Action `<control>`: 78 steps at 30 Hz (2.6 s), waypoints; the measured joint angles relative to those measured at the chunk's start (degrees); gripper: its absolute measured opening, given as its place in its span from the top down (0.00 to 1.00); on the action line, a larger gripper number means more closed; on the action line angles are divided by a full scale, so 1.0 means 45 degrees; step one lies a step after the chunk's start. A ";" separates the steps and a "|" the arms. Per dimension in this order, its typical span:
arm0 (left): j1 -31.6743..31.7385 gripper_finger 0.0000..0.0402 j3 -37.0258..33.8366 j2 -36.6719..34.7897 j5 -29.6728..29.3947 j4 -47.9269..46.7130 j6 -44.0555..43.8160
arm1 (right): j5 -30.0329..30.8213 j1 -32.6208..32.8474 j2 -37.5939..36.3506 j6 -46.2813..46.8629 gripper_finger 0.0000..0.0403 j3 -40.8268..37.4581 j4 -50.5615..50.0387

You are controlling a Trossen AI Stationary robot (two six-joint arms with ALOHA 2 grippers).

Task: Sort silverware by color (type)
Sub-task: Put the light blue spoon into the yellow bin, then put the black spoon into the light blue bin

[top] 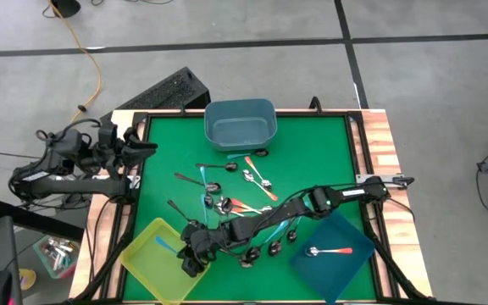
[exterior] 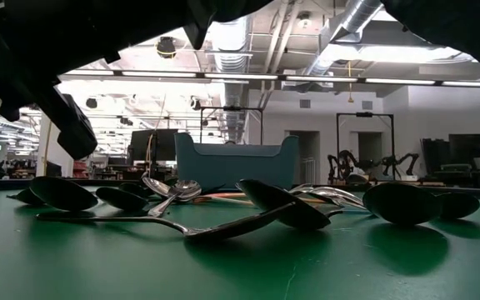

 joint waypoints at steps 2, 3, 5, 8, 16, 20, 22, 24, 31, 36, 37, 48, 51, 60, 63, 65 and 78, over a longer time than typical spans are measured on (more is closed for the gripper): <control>-0.0002 0.75 0.0000 0.0000 0.0000 -0.0099 0.0000 | 0.0004 -0.0008 0.0000 -0.0117 0.85 0.0000 -0.0005; 0.0002 0.75 0.0000 0.0000 0.0000 -0.0136 0.0000 | 0.0004 -0.0012 0.0000 -0.0151 0.85 0.0000 -0.0005; -0.0002 0.75 0.0000 -0.0004 0.0000 -0.0150 0.0000 | 0.0004 -0.0008 0.0000 -0.0213 0.84 0.0000 0.0000; 0.0002 0.75 0.0000 0.0000 0.0000 -0.0194 0.0000 | 0.0004 -0.0008 0.0000 -0.0245 0.82 0.0000 0.0007; 0.0000 0.75 0.0000 0.0000 0.0000 -0.0209 0.0000 | 0.0005 -0.0045 0.0000 -0.0237 0.79 -0.0023 0.0462; 0.0001 0.75 0.0000 0.0000 0.0000 -0.0415 0.0000 | -0.0001 -0.0186 0.0034 -0.0237 0.79 -0.0044 0.1370; -0.0002 0.75 0.0000 -0.0005 0.0000 -0.0641 0.0000 | -0.0033 -0.0280 -0.0032 -0.0233 0.79 -0.0044 0.1692; 0.0000 0.75 0.0000 0.0000 0.0000 -0.0818 0.0000 | -0.0308 -0.0357 -0.0141 -0.0229 0.79 -0.0050 0.2137; -0.0001 0.75 0.0000 -0.0002 0.0002 -0.1401 0.0000 | -0.2105 -0.0807 -0.0904 -0.0366 0.80 0.0005 0.2599; 0.0002 0.75 0.0000 -0.0001 0.0004 -0.1443 -0.0001 | -0.2661 -0.1130 -0.1982 -0.1166 0.81 -0.0014 0.0476; -0.0002 0.75 0.0000 0.0000 0.0005 -0.1443 -0.0003 | -0.2677 -0.1170 -0.2323 -0.1443 0.81 -0.0044 -0.0436; -0.0002 0.75 0.0000 0.0033 0.0005 -0.1822 -0.0078 | -0.1225 -0.1218 -0.5892 -0.3984 0.82 0.0010 -0.6895; -0.0001 0.75 0.0000 0.0303 0.0115 -0.2570 -0.0115 | -0.0556 -0.1169 -0.6777 -0.4314 0.82 -0.0003 -0.8604; -0.0002 0.75 -0.0008 0.2824 0.1745 -0.4421 0.0446 | 0.1033 -0.0609 -0.8611 -0.4873 0.82 -0.0005 -1.2399; -0.0002 0.75 -0.0005 0.3895 0.2192 -0.4377 0.1099 | 0.1829 -0.0246 -0.8973 -0.4884 0.82 -0.0010 -1.4248; -0.0002 0.75 -0.0005 0.4630 0.2172 -0.4401 0.1335 | 0.2366 0.0045 -0.9224 -0.4810 0.82 -0.0010 -1.5222; -0.0537 0.75 -0.0005 0.8382 0.3287 -0.5486 0.6542 | 0.3363 0.1587 -0.9496 -0.4958 0.82 -0.0068 -1.8384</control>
